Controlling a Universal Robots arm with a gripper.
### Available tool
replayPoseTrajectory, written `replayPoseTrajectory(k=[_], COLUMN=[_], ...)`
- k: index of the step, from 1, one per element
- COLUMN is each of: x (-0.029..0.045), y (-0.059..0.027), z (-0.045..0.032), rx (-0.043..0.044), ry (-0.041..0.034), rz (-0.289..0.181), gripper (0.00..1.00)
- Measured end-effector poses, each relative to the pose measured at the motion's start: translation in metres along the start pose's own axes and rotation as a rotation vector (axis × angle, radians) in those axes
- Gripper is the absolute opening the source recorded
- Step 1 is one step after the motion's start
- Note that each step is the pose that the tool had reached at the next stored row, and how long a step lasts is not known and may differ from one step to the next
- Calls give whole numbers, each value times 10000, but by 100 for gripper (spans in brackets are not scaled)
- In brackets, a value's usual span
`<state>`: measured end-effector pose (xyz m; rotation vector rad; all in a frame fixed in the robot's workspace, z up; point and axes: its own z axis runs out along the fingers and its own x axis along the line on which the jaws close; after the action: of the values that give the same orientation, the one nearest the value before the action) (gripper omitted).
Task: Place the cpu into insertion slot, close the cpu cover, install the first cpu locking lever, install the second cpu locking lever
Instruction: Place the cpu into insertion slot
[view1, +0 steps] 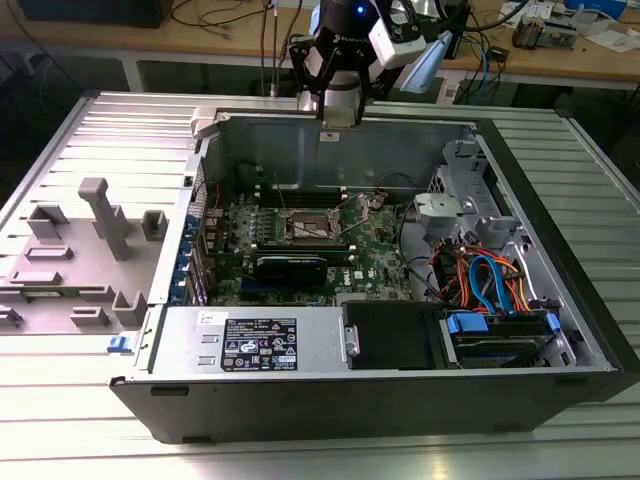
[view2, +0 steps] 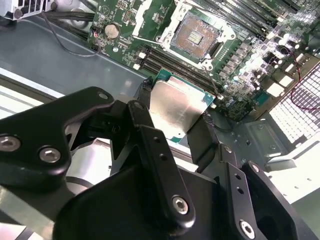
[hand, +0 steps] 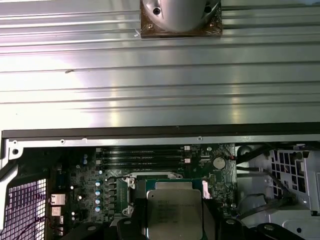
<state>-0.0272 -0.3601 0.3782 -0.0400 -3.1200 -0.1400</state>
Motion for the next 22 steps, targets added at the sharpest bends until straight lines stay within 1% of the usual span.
replayPoseTrajectory(k=[4, 9, 12, 14, 18, 19, 22], x=[-1, -1, -3, -3, -3, -3, -3], y=[-45, -80, -82, -83, -84, -84, -84], z=[-3, -4, -3, -1, 8, 9, 9], rx=[0, 1, 33, 59, 89, 87, 87], ry=[0, 0, -6, -18, -80, -89, -90], rz=[-1, 1, 57, 190, 904, 996, 1008], gripper=[54, 54, 54, 54, 54, 54, 54])
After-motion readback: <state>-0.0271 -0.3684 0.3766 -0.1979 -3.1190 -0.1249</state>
